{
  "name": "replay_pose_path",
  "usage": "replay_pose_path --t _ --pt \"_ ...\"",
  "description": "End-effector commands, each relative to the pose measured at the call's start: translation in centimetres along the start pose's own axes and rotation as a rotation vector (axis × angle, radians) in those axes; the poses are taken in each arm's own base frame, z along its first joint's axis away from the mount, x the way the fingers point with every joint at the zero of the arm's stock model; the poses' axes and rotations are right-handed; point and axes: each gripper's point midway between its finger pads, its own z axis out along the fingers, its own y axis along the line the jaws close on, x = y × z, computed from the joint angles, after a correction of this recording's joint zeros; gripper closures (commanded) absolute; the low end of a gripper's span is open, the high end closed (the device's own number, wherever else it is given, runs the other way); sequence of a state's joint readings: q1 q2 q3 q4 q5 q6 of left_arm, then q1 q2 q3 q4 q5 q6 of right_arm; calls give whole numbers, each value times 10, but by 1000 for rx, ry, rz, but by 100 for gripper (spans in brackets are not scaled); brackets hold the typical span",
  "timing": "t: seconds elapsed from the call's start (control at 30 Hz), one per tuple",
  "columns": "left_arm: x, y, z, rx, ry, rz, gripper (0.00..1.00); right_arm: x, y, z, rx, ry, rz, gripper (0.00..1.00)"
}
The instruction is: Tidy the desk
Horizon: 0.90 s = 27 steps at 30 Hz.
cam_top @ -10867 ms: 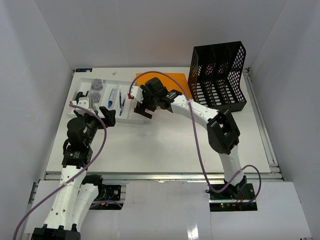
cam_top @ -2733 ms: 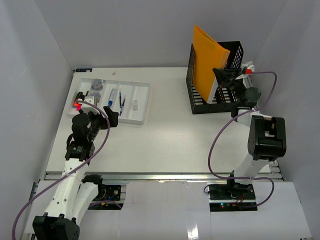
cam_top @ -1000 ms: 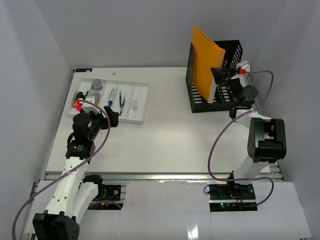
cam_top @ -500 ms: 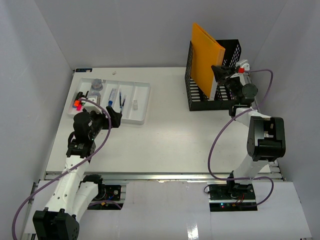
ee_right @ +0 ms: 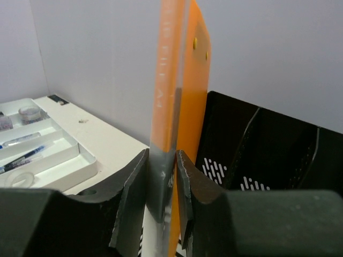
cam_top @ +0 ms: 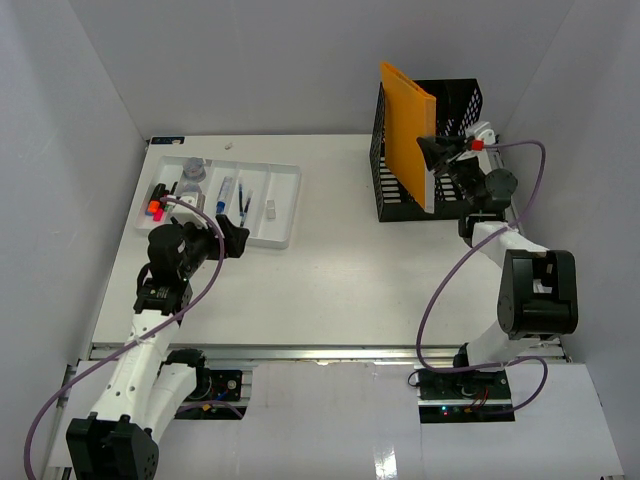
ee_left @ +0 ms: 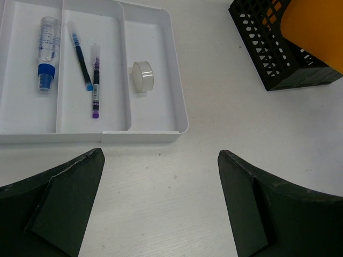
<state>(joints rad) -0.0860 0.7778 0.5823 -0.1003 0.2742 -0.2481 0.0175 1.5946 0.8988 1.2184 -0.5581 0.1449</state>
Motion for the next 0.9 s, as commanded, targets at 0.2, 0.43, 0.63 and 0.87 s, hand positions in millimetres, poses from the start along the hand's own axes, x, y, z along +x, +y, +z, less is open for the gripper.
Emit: replay_pose_path --t 0.2,0.43,0.63,0.87 --pt "-10 -10 -6 47 -41 6 2 -22 -13 32 73 172 -30 53" --pt "-12 -12 -7 56 -50 10 2 3 -17 40 88 303 0 53" --pt "-14 -14 -8 63 -57 13 2 15 -21 51 88 440 16 44" --pt "-16 -16 -10 72 -64 16 2 18 -22 52 67 531 20 37"
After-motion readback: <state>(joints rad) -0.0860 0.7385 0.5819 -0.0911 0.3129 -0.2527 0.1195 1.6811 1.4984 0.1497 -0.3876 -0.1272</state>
